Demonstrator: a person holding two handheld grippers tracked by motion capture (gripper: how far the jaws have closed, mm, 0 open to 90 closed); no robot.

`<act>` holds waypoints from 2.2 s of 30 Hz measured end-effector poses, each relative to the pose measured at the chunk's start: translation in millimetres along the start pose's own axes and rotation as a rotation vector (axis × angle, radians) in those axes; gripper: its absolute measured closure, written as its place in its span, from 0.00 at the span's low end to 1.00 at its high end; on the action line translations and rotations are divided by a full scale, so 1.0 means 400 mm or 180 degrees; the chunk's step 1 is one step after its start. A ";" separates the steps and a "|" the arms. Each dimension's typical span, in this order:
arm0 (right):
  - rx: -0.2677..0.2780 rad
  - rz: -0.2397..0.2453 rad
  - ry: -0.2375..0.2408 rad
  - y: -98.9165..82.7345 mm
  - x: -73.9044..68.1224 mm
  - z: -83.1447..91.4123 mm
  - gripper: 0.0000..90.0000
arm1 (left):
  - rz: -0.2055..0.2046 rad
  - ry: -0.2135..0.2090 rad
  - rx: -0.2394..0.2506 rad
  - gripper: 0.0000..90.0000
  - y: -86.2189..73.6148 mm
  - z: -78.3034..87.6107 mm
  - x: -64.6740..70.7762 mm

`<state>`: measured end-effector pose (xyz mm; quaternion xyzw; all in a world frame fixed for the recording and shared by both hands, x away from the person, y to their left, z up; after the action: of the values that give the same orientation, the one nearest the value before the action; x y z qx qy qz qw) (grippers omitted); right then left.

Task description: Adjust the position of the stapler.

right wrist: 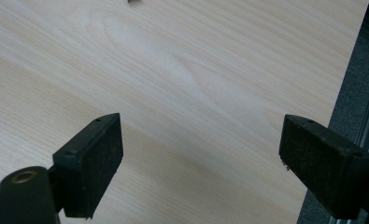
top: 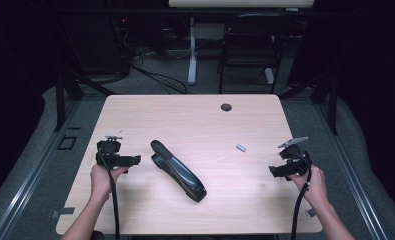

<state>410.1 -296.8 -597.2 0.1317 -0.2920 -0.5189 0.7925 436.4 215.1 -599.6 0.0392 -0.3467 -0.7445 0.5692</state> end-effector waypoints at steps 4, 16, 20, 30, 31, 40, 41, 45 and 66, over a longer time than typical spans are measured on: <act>0.0031 -0.0006 0.0039 0.004 -0.007 0.002 0.10 | 0.0040 -0.0080 0.0002 0.01 0.000 -0.005 0.016; 0.0059 0.0017 0.0107 -0.003 -0.012 -0.001 0.06 | -0.0061 -0.0195 0.0064 0.16 0.016 -0.012 0.068; 0.0049 0.0065 0.0114 -0.002 -0.019 -0.005 0.06 | -0.0127 -0.0293 0.0091 0.38 0.018 -0.013 0.091; 0.0028 0.0087 0.0136 -0.007 -0.022 -0.009 0.06 | -0.0215 -0.0499 0.0049 0.84 0.019 -0.035 0.129; 0.0010 0.0112 0.0141 -0.008 -0.022 -0.009 0.06 | -0.0232 -0.0511 0.0031 0.86 0.020 -0.036 0.132; -0.0003 0.0110 0.0110 -0.011 -0.018 -0.009 0.07 | -0.0324 -0.0584 0.0034 0.95 0.043 -0.060 0.149; -0.0001 0.0109 0.0103 -0.011 -0.017 -0.009 0.07 | -0.0335 -0.0579 0.0029 0.95 0.044 -0.062 0.150; 0.0002 0.0115 0.0104 -0.011 -0.019 -0.007 0.07 | -0.0361 -0.0562 -0.0004 0.97 0.043 -0.069 0.150; -0.0027 0.0137 0.0126 -0.012 -0.026 -0.013 0.07 | -0.0498 -0.0574 -0.0105 1.00 0.059 -0.110 0.188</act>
<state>406.6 -289.8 -607.3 0.1322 -0.2768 -0.5002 0.8097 449.4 126.1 -594.4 -0.0104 -0.3800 -0.7928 0.4765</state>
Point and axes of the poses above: each handheld gripper's, and its own axes: z roughly backward along the jaws, y roughly out of its top, x roughly to its right, the point moved 10 cm from there along -z, roughly forward along the jaws, and after that the axes turned 14 degrees about -y, right-handed, at the moved point
